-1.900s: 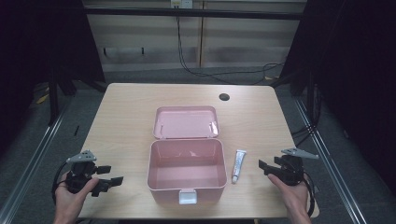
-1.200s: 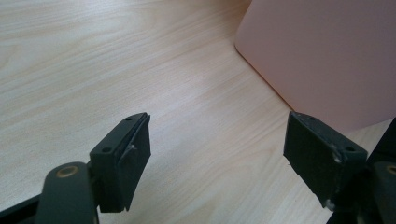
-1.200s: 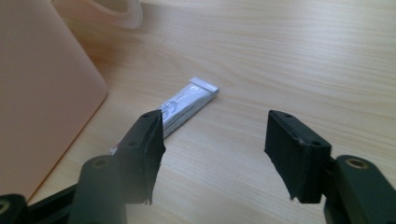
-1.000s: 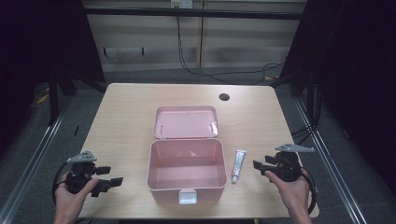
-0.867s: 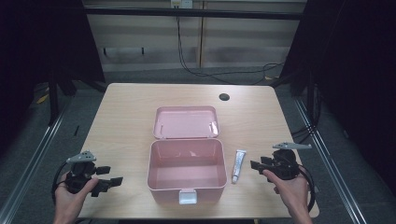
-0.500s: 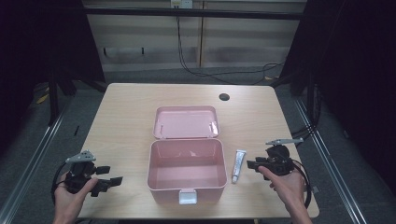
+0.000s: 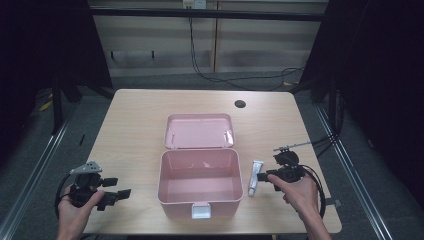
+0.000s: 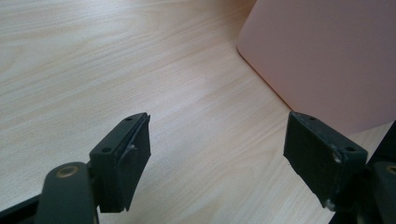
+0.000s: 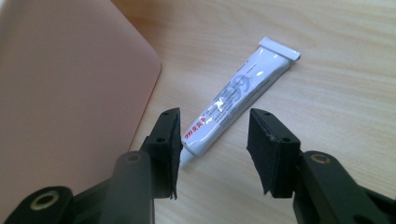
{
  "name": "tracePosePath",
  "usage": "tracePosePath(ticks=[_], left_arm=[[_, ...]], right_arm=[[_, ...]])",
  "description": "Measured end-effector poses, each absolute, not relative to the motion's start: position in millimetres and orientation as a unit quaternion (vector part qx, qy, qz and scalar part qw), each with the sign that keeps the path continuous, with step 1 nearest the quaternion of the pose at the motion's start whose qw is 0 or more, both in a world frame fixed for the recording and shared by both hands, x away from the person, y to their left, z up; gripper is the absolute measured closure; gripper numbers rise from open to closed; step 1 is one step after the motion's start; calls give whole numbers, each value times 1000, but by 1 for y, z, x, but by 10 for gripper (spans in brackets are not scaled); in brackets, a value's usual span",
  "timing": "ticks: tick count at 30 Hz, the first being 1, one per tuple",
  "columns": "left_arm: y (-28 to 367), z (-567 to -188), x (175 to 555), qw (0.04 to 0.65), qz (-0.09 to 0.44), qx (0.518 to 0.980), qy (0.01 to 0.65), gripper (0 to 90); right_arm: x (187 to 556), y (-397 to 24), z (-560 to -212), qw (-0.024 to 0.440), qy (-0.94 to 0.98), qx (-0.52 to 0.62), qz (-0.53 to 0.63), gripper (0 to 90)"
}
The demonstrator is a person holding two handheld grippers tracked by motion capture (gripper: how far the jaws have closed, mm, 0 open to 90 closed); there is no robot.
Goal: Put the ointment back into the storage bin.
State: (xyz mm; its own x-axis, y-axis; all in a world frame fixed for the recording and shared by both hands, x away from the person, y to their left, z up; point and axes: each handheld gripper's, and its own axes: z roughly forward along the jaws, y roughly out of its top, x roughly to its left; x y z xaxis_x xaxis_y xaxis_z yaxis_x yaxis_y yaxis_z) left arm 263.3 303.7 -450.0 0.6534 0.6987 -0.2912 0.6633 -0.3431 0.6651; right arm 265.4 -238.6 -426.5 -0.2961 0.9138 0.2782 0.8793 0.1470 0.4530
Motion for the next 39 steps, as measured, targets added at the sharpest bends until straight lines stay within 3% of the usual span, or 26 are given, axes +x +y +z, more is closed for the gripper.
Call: tracePosePath(ticks=[5,17,26,39], left_arm=[[304,-450,264,394,24,820,414,229],[304,-450,264,395,23,819,416,229],[305,-449,263,391,26,820,418,228],[305,-450,264,391,25,819,419,228]], right_arm=[[272,-232,-424,11,764,596,245,606],[300,-217,-430,-33,780,605,155,567],[314,-205,-439,-32,774,623,108,508],[322,-196,-449,-36,755,649,80,551]])
